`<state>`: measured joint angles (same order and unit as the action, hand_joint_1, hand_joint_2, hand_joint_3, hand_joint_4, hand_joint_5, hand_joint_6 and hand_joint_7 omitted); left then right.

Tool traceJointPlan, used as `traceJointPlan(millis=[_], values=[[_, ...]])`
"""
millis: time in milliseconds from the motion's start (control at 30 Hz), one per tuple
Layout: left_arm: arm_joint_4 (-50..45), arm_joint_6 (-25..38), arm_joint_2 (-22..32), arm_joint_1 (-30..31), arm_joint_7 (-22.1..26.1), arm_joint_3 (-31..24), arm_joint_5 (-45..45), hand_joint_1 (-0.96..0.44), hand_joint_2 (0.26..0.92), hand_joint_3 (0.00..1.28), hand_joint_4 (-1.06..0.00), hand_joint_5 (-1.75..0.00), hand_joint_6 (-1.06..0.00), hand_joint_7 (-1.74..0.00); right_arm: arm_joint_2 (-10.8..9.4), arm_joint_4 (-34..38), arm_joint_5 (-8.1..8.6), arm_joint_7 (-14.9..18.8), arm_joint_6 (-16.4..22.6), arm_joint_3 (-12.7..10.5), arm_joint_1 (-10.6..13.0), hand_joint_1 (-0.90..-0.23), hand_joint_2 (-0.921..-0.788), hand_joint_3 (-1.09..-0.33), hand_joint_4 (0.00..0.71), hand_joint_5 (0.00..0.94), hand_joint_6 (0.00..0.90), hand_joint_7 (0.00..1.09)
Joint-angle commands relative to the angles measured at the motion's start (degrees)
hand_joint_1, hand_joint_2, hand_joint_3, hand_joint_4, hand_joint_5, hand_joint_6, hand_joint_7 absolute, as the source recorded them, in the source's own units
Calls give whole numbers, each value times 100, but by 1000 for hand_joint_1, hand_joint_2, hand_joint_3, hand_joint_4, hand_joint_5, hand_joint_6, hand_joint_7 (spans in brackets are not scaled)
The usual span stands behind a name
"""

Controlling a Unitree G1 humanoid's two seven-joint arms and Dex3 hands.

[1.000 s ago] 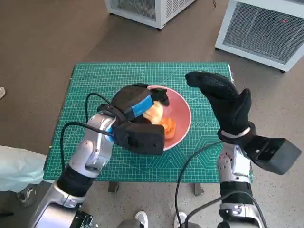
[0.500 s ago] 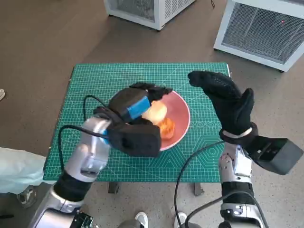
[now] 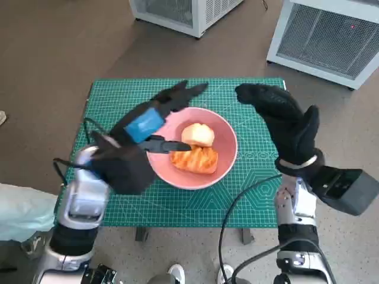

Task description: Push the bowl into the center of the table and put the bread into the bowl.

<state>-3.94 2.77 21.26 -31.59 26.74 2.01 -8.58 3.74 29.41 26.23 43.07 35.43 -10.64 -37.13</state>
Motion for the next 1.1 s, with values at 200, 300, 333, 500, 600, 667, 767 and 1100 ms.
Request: traceJointPlan(millis=[200, 300, 333, 500, 600, 667, 767, 1100], values=[[367, -1244, -434, 282, -105, -844, 1522, -439, 915, 49, 1, 1, -143, -6, 127, -231, -93, -218, -252, 38, -71, -704, -921, -764, 202, 1, -1, 585], [616, -1758, -642, 287, -234, -1011, 1772, -514, 918, 92, -7, -3, -157, -14, 168, -281, -150, -312, -275, 38, -122, -709, -921, -766, 201, 1, -1, 584], [688, -1894, -689, 283, -280, -1038, 1808, -555, 919, 120, -20, -9, -168, -21, 180, -285, -164, -335, -279, 36, -138, -712, -921, -767, 201, 1, -1, 584], [1060, -2578, -925, 254, -533, -1156, 1903, -652, 921, 218, -66, -24, -196, -38, 212, -324, -309, -519, -283, 43, -239, -715, -921, -772, 199, 0, -1, 582], [1157, -2732, -999, 236, -560, -1187, 2036, -666, 921, 250, -85, -29, -208, -45, 223, -346, -385, -621, -287, 63, -290, -714, -921, -777, 198, 0, -1, 580], [1186, -2793, -1016, 234, -573, -1187, 2070, -671, 921, 265, -93, -30, -215, -48, 235, -359, -417, -658, -282, 75, -303, -712, -921, -779, 198, 0, -1, 579], [1137, -2820, -1071, 266, -589, -1175, 2166, -679, 921, 282, -103, -31, -225, -53, 255, -396, -487, -740, -290, 102, -340, -709, -921, -782, 198, 0, -1, 578], [1032, -2868, -1153, 306, -592, -1148, 2362, -689, 921, 304, -114, -25, -235, -58, 324, -438, -529, -902, -425, 135, -411, -695, -921, -785, 191, 0, -1, 580]])
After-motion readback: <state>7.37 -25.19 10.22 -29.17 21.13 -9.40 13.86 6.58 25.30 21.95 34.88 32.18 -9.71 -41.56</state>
